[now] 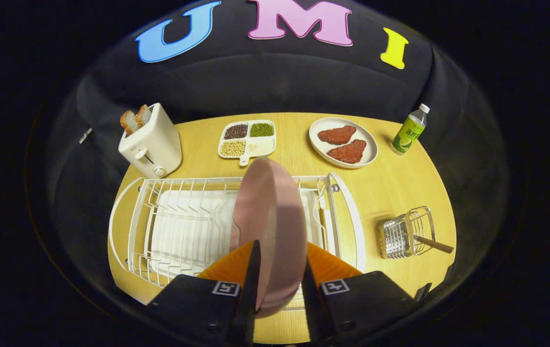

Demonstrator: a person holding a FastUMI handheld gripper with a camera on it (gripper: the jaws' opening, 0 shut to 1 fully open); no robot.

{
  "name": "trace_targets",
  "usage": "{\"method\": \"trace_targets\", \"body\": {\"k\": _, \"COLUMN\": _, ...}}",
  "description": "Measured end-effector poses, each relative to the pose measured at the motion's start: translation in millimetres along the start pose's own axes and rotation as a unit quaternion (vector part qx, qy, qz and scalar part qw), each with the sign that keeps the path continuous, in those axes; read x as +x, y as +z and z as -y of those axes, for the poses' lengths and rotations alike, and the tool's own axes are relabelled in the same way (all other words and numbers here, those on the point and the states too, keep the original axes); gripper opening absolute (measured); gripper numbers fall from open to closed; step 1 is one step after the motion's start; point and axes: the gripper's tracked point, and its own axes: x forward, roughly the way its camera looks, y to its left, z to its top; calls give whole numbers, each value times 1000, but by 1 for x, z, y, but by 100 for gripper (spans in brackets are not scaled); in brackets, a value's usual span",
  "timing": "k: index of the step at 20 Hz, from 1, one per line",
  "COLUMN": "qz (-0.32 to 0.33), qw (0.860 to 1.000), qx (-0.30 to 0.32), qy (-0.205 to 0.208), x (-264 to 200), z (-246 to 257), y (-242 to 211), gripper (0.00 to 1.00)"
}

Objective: Take the plate from the dish rack, then take the spoon from the basket and place it into the plate.

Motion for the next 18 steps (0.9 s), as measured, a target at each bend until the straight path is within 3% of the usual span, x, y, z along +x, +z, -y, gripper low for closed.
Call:
{"method": "trace_targets", "body": {"k": 2, "qz": 1, "qw": 1000, "qx": -8, "qy": -19, "x": 4, "z": 3, "y": 1, "gripper": 40}}
{"method": "trace_targets", "body": {"k": 13, "qz": 36, "qw": 996, "qx": -44, "qy": -68, "x": -21, "z": 11, "y": 42, "gripper": 31}}
{"method": "trace_targets", "body": {"k": 18, "qz": 53, "qw": 998, "qx": -3, "qy": -40, "x": -42, "z": 18, "y": 46, "gripper": 31}}
